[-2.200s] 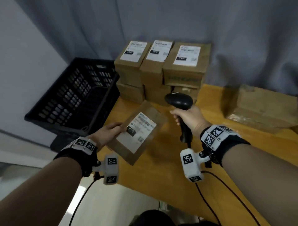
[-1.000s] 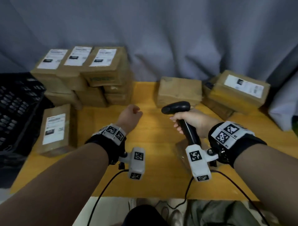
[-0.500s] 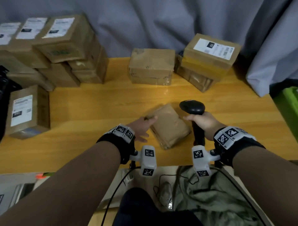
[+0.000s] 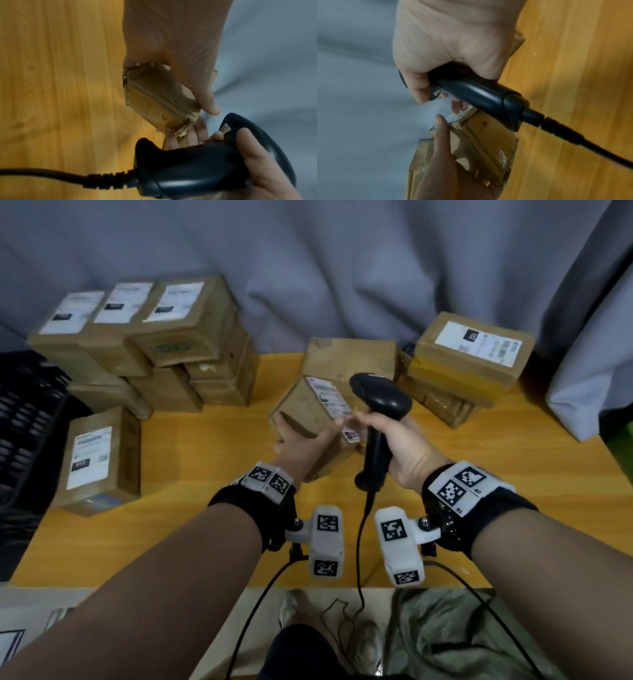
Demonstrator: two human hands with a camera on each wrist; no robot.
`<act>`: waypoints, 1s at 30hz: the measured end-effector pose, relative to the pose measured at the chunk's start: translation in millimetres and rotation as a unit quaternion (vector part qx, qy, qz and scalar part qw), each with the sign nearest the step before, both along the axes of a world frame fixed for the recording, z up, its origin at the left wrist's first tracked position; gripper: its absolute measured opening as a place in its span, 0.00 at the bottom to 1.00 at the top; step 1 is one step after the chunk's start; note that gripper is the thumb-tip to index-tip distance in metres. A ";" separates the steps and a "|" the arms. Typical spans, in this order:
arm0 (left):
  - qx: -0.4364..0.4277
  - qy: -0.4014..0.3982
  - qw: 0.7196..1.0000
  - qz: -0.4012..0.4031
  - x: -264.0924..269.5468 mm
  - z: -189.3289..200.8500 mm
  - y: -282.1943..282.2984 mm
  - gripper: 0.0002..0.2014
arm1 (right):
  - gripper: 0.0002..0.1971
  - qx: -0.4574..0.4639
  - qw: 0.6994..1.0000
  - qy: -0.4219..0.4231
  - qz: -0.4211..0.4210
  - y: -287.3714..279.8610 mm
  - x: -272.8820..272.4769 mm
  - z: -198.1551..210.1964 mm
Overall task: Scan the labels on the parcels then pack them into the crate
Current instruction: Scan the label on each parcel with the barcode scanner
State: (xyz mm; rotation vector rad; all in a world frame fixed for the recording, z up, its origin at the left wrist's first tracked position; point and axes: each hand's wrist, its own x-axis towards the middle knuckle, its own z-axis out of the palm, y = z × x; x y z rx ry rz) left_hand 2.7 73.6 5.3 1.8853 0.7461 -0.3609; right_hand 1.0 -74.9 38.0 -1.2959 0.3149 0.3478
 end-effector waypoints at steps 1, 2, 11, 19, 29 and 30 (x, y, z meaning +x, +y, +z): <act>-0.006 0.000 1.000 0.005 2.9 3.0 7.3 0.64 | 0.04 0.001 1.000 -0.005 0.007 7.9 3.5 3.6; -0.013 -0.010 1.000 0.008 6.0 5.2 15.6 0.63 | 0.05 0.004 1.000 -0.007 0.014 15.9 8.2 7.2; -0.162 -0.140 0.977 0.016 37.7 47.9 115.2 0.64 | 0.11 -0.081 0.997 -0.012 -0.006 72.0 50.8 30.0; -0.288 -0.169 0.942 -0.017 48.4 68.3 149.5 0.43 | 0.14 -0.007 0.999 -0.042 0.004 119.8 56.7 49.4; -0.181 -0.134 0.961 -0.160 66.2 100.1 178.3 0.47 | 0.09 -0.078 0.991 -0.105 -0.010 129.6 63.5 73.6; -0.173 -0.143 0.961 -0.163 67.6 100.1 180.5 0.48 | 0.07 -0.075 0.991 -0.112 -0.017 129.0 63.3 77.3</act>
